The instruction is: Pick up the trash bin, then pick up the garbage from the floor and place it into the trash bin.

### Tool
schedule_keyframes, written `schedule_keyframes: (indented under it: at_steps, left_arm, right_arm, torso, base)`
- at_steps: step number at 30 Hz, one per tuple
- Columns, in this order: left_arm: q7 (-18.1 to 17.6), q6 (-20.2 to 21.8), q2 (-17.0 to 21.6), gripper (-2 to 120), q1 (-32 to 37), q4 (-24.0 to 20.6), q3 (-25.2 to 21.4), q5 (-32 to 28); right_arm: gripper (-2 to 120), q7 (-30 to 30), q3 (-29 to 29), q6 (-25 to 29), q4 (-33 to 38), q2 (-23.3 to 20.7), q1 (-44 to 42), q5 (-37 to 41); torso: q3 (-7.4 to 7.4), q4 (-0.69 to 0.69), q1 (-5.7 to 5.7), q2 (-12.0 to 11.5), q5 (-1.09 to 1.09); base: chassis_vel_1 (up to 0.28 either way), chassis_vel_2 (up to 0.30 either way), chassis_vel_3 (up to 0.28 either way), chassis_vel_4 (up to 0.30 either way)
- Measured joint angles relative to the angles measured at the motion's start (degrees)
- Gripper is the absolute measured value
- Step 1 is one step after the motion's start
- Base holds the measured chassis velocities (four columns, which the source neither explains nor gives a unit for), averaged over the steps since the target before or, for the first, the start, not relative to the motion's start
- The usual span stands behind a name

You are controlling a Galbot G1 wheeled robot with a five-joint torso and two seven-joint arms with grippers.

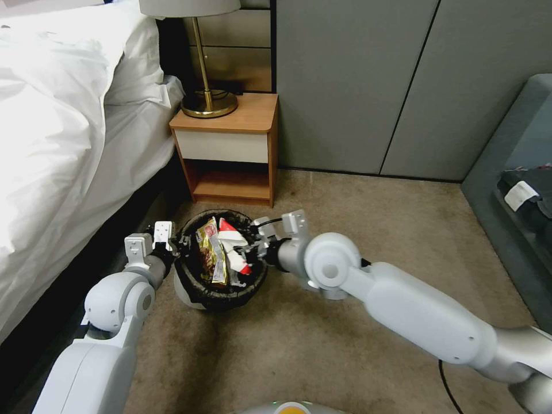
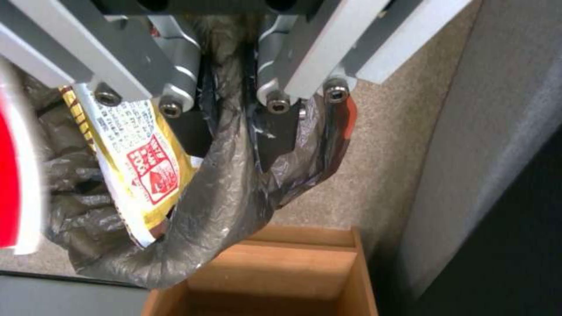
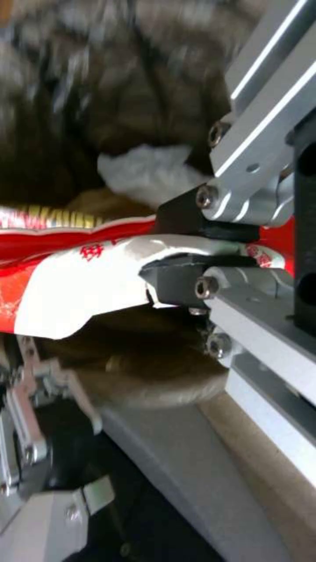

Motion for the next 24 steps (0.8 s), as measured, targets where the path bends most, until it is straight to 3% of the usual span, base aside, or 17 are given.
schedule_keyframes:
  at_steps: [5,24]
  left_arm:
    - [0.01,0.0,0.12,6,0.02,0.02,-0.06,0.0]
    - [-0.06,0.0,-0.07,6,0.31,-0.3,0.12,-0.09]
  right_arm:
    - [3,0.31,-0.36,-0.04,-0.95,1.4,0.12,-0.54]
    - [71,0.02,3.9,-0.03,-0.83,0.03,0.22,-1.01]
  torso:
    - [0.0,0.0,0.0,0.0,0.0]
    - [0.0,-0.01,0.0,0.0,0.01]
  base:
    - [0.0,0.0,0.0,0.0]
    - [0.0,0.0,0.0,0.0]
